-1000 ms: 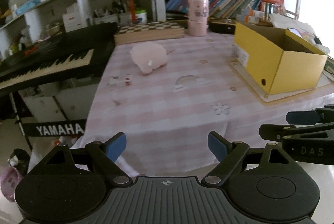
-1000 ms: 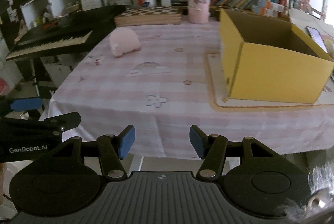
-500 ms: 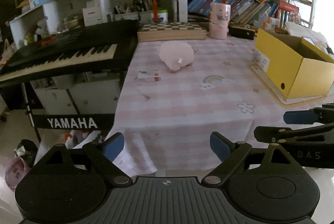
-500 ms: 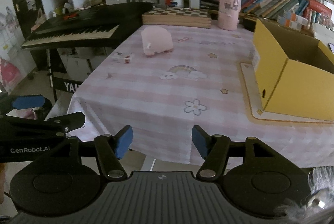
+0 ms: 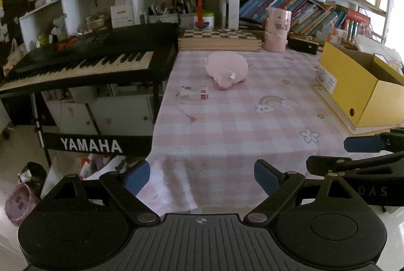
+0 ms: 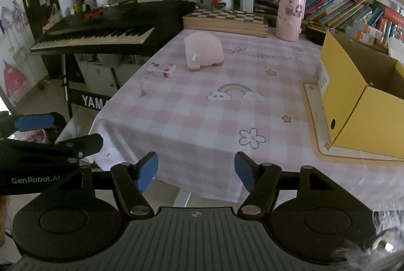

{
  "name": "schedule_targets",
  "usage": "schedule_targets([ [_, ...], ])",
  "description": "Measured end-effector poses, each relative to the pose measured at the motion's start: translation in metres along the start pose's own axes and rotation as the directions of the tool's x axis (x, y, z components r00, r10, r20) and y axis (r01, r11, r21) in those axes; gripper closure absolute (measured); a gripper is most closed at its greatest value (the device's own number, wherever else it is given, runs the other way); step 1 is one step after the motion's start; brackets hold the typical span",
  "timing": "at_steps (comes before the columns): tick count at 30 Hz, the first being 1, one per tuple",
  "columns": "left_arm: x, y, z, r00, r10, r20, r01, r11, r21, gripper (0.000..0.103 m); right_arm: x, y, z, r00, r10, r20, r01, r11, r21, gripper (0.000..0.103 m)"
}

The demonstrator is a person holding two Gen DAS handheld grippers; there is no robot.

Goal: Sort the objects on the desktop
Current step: 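Move the right tool to the pink plush pig while the left tool approaches the white box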

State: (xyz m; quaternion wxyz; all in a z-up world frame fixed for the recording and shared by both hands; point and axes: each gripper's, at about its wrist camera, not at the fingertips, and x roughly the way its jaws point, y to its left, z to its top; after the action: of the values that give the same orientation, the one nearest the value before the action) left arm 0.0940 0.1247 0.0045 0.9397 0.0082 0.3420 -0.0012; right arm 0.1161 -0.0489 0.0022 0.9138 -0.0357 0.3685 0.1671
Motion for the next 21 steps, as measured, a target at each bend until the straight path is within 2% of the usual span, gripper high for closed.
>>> schedule_targets([
  [11,0.025,-0.002,0.015,1.000,0.015,-0.009,-0.015,1.000,-0.012,0.011,0.022,-0.012,0.016,1.000,0.007,0.001,-0.007,1.000,-0.009,0.036],
  [21,0.065,-0.006,0.043,0.998,0.045,-0.046,-0.047,0.998,-0.037,0.011,0.065,-0.036,0.055,0.998,0.051,-0.022,-0.051,0.999,-0.014,0.036],
])
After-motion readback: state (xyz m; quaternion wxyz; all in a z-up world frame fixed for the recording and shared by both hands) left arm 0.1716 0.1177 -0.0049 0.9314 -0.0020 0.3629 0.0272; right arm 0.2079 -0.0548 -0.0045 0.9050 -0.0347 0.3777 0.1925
